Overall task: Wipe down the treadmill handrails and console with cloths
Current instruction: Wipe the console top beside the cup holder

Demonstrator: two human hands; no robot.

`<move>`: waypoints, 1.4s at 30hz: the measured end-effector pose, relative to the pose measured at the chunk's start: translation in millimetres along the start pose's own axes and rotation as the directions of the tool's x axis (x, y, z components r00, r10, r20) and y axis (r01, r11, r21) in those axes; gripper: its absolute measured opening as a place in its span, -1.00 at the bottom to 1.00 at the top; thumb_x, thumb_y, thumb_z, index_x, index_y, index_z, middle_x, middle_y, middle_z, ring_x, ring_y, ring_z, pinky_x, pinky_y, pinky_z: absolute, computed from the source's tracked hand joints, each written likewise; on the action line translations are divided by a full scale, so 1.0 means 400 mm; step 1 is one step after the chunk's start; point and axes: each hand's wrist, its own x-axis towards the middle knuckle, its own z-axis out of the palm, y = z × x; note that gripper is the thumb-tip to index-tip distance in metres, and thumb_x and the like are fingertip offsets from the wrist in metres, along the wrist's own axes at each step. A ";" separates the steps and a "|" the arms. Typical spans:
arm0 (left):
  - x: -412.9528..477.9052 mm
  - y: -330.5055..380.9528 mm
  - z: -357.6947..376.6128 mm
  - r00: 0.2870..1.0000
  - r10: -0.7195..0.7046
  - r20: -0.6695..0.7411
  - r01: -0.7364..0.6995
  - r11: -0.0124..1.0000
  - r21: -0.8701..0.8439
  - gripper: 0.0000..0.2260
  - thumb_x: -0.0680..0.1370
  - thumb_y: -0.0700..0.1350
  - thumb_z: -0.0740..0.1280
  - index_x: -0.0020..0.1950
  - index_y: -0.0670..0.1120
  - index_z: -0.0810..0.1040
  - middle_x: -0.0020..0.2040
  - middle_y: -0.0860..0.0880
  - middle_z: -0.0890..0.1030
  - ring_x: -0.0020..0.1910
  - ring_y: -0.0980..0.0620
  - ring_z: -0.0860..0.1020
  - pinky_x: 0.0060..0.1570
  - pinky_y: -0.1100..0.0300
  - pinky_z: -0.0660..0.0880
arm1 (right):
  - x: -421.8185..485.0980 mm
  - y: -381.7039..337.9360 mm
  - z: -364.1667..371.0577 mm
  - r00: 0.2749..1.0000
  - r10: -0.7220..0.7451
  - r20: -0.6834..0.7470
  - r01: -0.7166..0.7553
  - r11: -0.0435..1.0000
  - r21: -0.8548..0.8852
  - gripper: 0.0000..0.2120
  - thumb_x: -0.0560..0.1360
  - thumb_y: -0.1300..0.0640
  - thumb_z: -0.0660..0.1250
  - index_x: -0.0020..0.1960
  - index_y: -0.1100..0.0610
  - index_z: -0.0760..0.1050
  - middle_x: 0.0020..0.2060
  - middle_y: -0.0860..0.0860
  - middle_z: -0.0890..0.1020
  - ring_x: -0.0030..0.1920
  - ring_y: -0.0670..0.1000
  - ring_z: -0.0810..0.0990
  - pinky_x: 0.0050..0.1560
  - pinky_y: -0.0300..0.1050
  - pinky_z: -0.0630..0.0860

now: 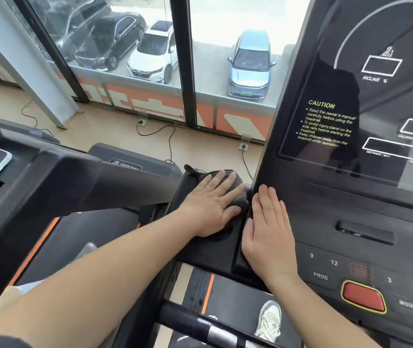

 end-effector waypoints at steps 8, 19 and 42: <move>-0.014 0.070 0.019 0.991 -0.122 -0.050 0.118 0.990 -0.074 -0.40 0.71 0.17 -0.08 0.68 0.01 -0.22 0.67 -0.09 -0.24 0.63 -0.07 -0.30 0.59 -0.08 -0.28 | 0.004 -0.001 0.002 1.000 0.008 -0.005 -0.008 1.000 -0.009 -0.47 0.58 0.18 0.18 0.53 0.30 0.33 0.60 0.14 0.25 0.63 0.10 0.11 0.60 0.17 0.13; -0.014 0.032 0.023 0.985 -0.125 -0.116 0.113 0.988 -0.105 -0.45 0.73 0.09 -0.04 0.69 -0.05 -0.04 0.69 -0.05 -0.06 0.66 -0.03 -0.14 0.62 -0.05 -0.18 | 0.002 -0.002 -0.001 1.000 0.011 0.026 -0.011 1.000 -0.024 -0.46 0.59 0.17 0.15 0.55 0.29 0.29 0.61 0.13 0.22 0.64 0.11 0.09 0.61 0.14 0.08; -0.105 0.016 -0.072 0.969 -0.244 0.022 0.230 0.878 -0.420 -0.58 0.75 0.02 0.04 0.60 -0.05 0.28 0.59 -0.09 0.34 0.56 -0.13 0.28 0.49 0.06 0.19 | -0.051 0.032 -0.045 0.985 -0.160 0.071 0.166 0.982 -0.095 -0.50 0.62 0.05 0.13 0.48 0.28 0.40 0.55 0.16 0.35 0.60 0.14 0.21 0.57 0.23 0.16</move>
